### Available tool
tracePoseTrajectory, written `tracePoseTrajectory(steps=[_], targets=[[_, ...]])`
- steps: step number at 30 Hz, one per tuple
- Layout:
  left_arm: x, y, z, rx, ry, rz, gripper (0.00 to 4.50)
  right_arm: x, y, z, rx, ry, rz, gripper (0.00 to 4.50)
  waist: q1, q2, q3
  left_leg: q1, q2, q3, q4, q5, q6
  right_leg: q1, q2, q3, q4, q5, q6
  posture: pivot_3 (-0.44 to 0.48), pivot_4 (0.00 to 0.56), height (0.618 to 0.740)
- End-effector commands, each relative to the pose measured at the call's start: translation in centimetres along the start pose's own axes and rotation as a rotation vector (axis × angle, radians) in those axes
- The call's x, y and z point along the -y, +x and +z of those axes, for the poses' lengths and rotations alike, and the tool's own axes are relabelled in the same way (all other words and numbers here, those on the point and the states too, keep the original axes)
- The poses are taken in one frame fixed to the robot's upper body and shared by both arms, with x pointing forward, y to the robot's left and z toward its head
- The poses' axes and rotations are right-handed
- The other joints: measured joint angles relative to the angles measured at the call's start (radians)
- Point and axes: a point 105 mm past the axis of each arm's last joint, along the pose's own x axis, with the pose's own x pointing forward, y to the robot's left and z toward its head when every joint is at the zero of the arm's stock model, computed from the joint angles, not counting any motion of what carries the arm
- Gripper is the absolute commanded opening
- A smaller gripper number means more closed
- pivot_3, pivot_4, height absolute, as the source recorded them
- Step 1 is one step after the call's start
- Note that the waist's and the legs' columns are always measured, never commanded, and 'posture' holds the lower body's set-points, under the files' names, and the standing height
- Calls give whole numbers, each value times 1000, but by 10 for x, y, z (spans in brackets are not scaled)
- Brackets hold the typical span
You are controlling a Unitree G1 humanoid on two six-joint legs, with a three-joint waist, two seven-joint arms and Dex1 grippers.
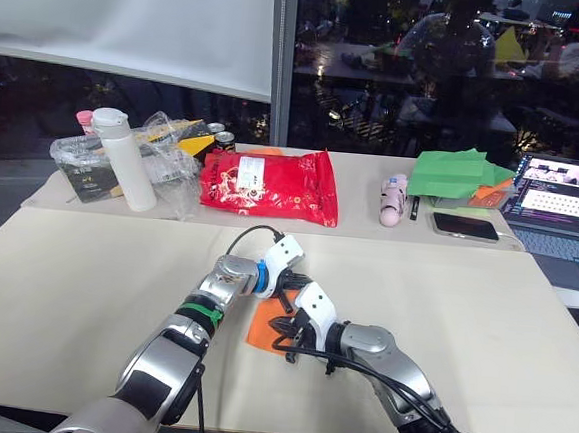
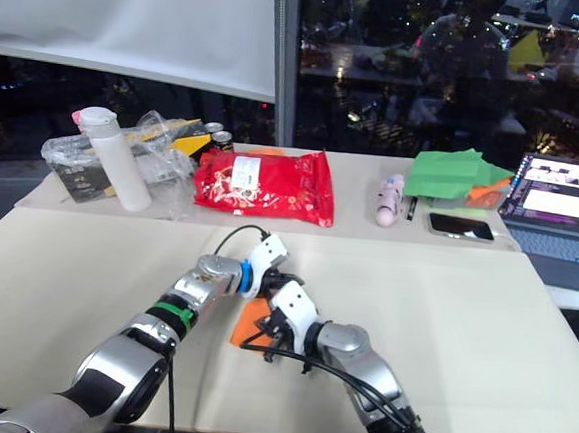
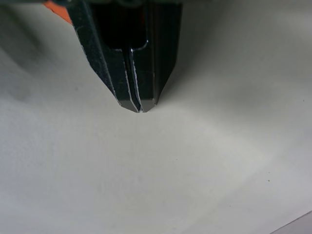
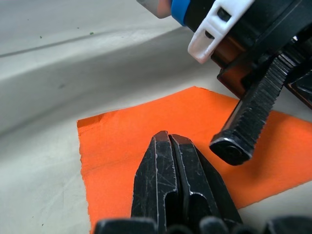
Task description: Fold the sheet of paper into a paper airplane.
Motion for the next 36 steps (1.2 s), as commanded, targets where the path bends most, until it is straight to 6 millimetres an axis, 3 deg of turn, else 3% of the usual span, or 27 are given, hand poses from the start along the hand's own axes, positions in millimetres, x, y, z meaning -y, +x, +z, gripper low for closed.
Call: tracePoseTrajectory(steps=[1, 13, 19, 26, 36], targets=[[-1, -12, -36, -105, -46, 7, 10, 4, 0, -25, -95, 58, -18, 0, -3, 0, 0, 0, 0, 0, 0, 0, 0, 0, 0, 0, 0, 0, 0, 0, 150, 715], [21, -44, -71, -171, -116, -4, 10, 4, 6, -24, -97, 41, 16, 0, -4, 3, -7, 5, 1, 0, -1, 0, 0, 2, 0, 0, 1, -1, 0, 0, 150, 715], [27, -75, -89, -196, -189, 66, 10, 3, 8, -23, -97, 36, 28, 0, -15, 3, -8, 5, 1, 0, -2, -1, 1, 2, 1, 0, 1, -2, -1, 0, 150, 715], [35, -98, -91, -192, -229, 71, 10, 4, 7, -23, -98, 29, 33, 0, -25, 4, -8, 6, 1, 0, -2, -1, 2, 2, 0, 0, 2, -3, -1, 0, 150, 715], [36, -110, -90, -207, -179, 51, 10, 9, 5, -21, -104, 10, 29, 0, -23, 3, -7, 9, 1, 0, -2, -2, 0, 1, 0, 0, 1, -7, -7, 0, 150, 715]])
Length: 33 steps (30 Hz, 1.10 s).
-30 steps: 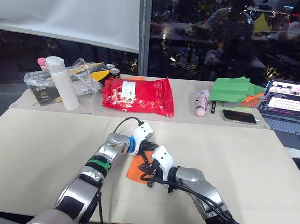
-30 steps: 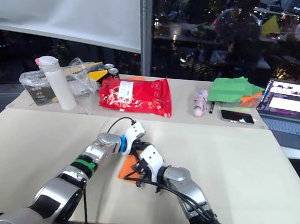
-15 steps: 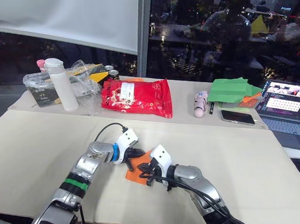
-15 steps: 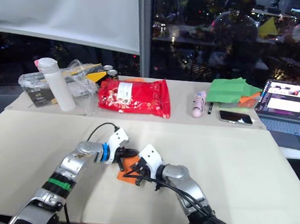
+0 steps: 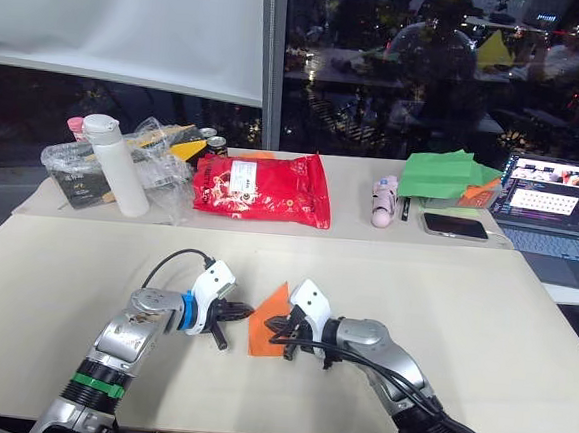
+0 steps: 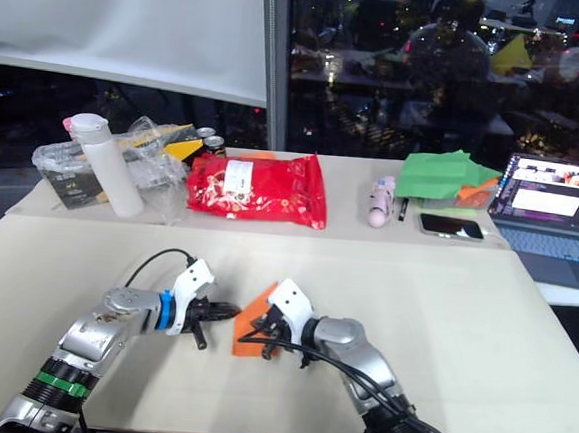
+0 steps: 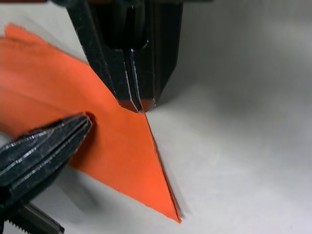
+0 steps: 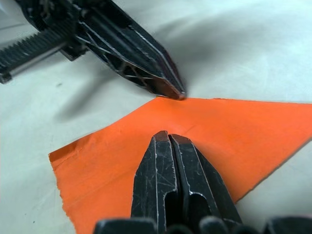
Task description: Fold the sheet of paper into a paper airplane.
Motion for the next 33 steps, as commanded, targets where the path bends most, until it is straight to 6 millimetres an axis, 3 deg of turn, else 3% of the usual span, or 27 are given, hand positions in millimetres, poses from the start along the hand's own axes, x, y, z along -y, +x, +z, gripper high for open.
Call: tracePoseTrajectory(steps=[1, 7, 13, 18, 19, 26, 29, 33], targets=[[6, 2, -31, -106, -52, -26, 10, 5, -3, -21, -84, 20, -21, 0, 0, 0, 0, 0, 0, 0, 0, 0, 0, 0, 0, 0, 0, 0, 0, 0, 150, 715], [1, -8, -16, -31, -54, -35, 10, 4, -7, -17, -77, -2, -19, 0, 0, 0, 0, 0, 0, 0, 0, 0, 0, 0, 0, 0, 0, 0, 0, 0, 150, 715], [2, -36, -5, 49, -80, -101, 10, 3, -30, 3, -43, -90, -9, 0, 5, 1, 5, -10, 0, 0, 0, 0, 0, -5, 0, 0, 0, 2, 4, 0, 150, 715], [-13, -33, 15, 128, -193, -69, 10, 10, -42, 6, -75, -138, -23, 0, 29, -3, 9, -13, 0, 0, 0, 0, 0, -13, 0, 0, 0, 3, 4, 0, 150, 715], [-14, -33, 24, 165, -245, -77, 534, 11, -43, 6, -81, -145, -25, 0, 31, -3, 9, -14, 0, 0, 1, 0, 0, -14, 0, 0, 0, 3, 4, 0, 150, 715], [-22, -22, 56, 202, -386, -109, 2788, 13, -48, 16, -76, -189, -43, 0, 31, -5, 10, -16, -1, 0, 1, 0, 0, -13, 0, 0, 0, 4, 6, 0, 150, 715], [-31, -9, 63, 161, -365, -59, 2788, 14, -49, 19, -83, -213, -52, 0, 32, -6, 11, -16, -1, 0, 1, 0, 0, -11, 0, 0, 0, 4, 7, 0, 150, 715], [-28, 2, 54, -13, -440, -121, 2788, 15, -52, 19, -67, -197, -70, 0, 31, -6, 11, -16, -1, 0, 1, 0, 0, -11, 0, 0, 0, 4, 7, 0, 150, 715]])
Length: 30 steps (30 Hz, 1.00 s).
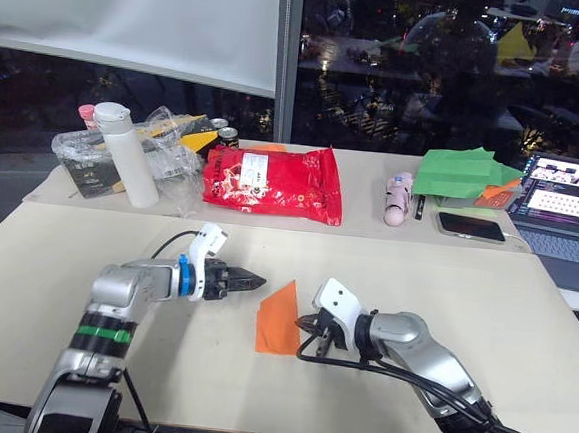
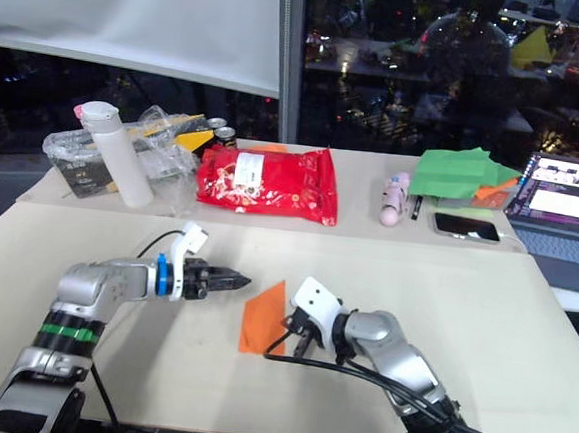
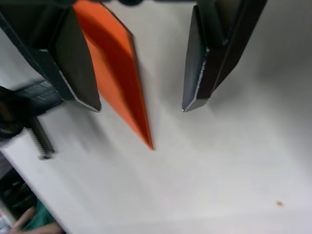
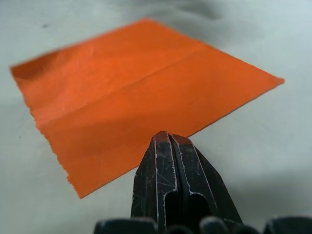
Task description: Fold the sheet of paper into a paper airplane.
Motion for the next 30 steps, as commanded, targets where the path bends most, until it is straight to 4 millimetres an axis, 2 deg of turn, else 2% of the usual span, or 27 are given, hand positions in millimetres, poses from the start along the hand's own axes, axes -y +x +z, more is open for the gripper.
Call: tracePoseTrajectory(steps=[1, 9, 16, 19, 21, 25, 30], targets=[[0, 4, 0, -98, -77, -28, 2788, 4, -8, 13, 48, -18, -36, 0, -2, 0, 0, 0, 0, 0, 0, 0, 0, 0, 0, 0, 0, 0, 0, 0, 150, 715], [21, 17, 24, -121, -186, -169, 2788, 4, -12, 16, 54, -15, -64, 0, -4, 0, 0, -2, 0, 0, 0, 0, 0, -2, 0, 0, 0, 0, 0, 0, 150, 715], [18, 33, 15, -224, -188, -139, 2788, 6, -12, 16, 66, 13, -84, 0, -4, 0, 1, -2, 0, 0, 0, 0, 0, -2, 0, 0, 0, 0, 0, 0, 150, 715], [24, 37, 21, -223, -205, -178, 1988, 7, -13, 14, 63, 19, -91, 0, -4, 0, 1, -2, 0, 0, 0, 0, 0, -2, 0, 0, 0, 0, 0, 0, 150, 715], [28, 38, 23, -231, -224, -198, 1278, 8, -14, 14, 65, 25, -100, 0, -3, 0, 1, -3, 0, 0, 0, 0, 0, -2, 0, 0, 0, 0, 0, 0, 150, 715], [31, 35, 14, -309, -252, -211, 17, 9, -16, 16, 87, 48, -111, 0, -4, 0, 1, -3, 0, 0, 0, 0, 0, -2, 0, 0, 0, 0, 0, 0, 150, 715], [34, 29, 9, -312, -338, -230, 17, 14, -22, 16, 81, 46, -127, 0, -7, 0, 1, -3, 0, 0, 0, 0, 0, -2, 0, 0, 1, 0, 0, 0, 150, 715]])
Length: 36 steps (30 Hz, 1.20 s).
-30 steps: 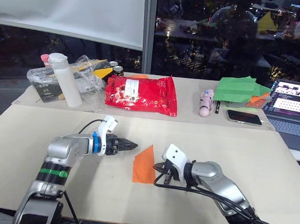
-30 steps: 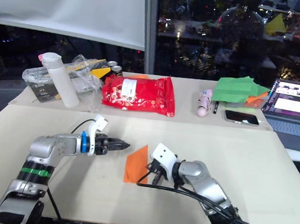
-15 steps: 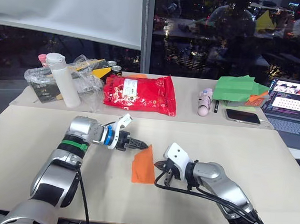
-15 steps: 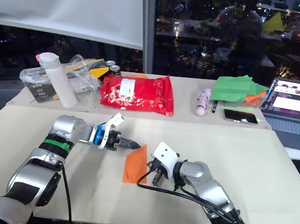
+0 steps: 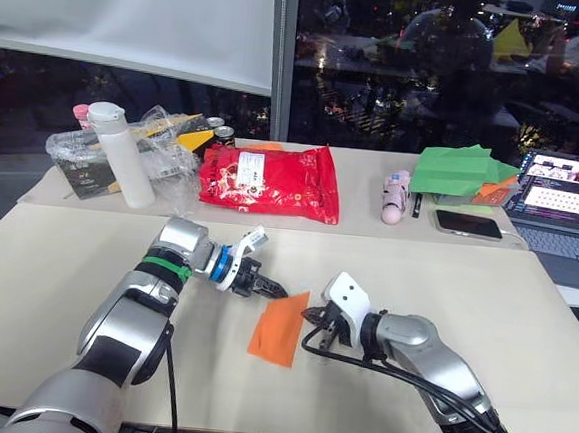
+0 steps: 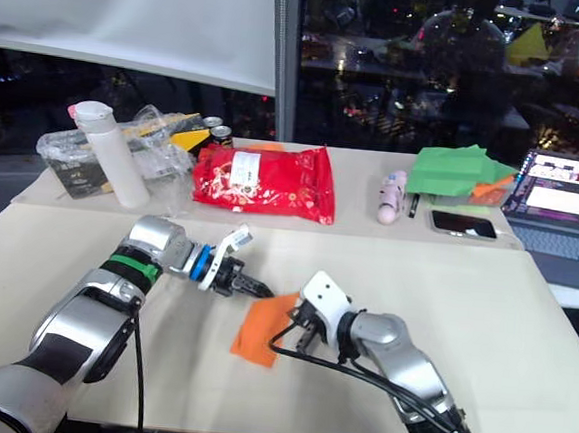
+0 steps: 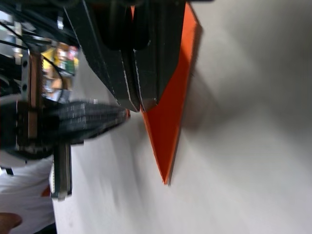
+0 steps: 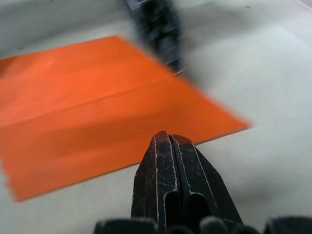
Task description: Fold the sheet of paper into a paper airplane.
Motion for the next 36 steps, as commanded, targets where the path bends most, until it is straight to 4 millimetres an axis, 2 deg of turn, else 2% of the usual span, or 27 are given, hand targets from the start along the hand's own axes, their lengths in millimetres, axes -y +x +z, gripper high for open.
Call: tracePoseTrajectory(steps=[1, 7, 10, 13, 16, 21, 32, 33, 36], targets=[[8, -6, 0, 20, -26, -28, 17, 5, -9, 12, 39, -25, -20, 0, -1, 0, 0, 0, 0, 0, 0, 0, 0, 0, 0, 0, 0, 0, 0, 0, 150, 715], [9, -7, -17, 48, -115, -61, 17, 8, -11, 11, 24, -30, -7, 0, 1, 0, 0, 0, 0, 0, 0, 0, 0, 0, 0, 0, 0, 0, 0, 0, 150, 715], [4, -12, -12, 111, -95, -28, 17, 7, -10, 11, 23, -34, 6, 0, 2, 0, 0, 0, 0, 0, 0, 0, 0, 0, 0, 0, 1, 0, 0, 0, 150, 715], [-1, -23, 2, 208, -112, -9, 17, 3, -7, 12, 23, -40, 24, 0, 2, 0, 0, 1, 0, 0, 1, 0, 0, 1, 0, 0, 1, 0, 1, 0, 150, 715], [9, -30, 7, 232, -134, -77, 802, 0, -7, 12, 21, -40, 36, 0, 2, 0, 0, 1, 0, 0, 0, 0, 0, 1, 0, 0, 1, 0, 1, 0, 150, 715], [13, -30, 3, 172, -170, -73, 2482, -2, -6, 10, 18, -37, 38, 0, 5, 0, 0, 1, 0, 0, 0, 0, 0, 1, 0, 0, 0, 1, 1, 0, 150, 715], [13, -17, 3, 85, -174, -53, 2482, 0, -9, 9, 16, -30, 1, 0, 3, 0, 0, 1, 0, 0, 0, 0, 0, 0, 0, 0, 1, 0, 1, 0, 150, 715], [14, -17, 2, 80, -178, -56, 1936, 0, -9, 9, 16, -29, 0, 0, 3, 0, 0, 1, 0, 0, 0, 0, 0, 0, 0, 0, 1, 0, 1, 0, 150, 715], [15, -15, -3, 50, -181, -67, 988, 0, -9, 9, 16, -28, -2, 0, 3, 0, 0, 1, 0, 0, 0, 0, 0, 1, 0, 0, 1, 0, 1, 0, 150, 715]])
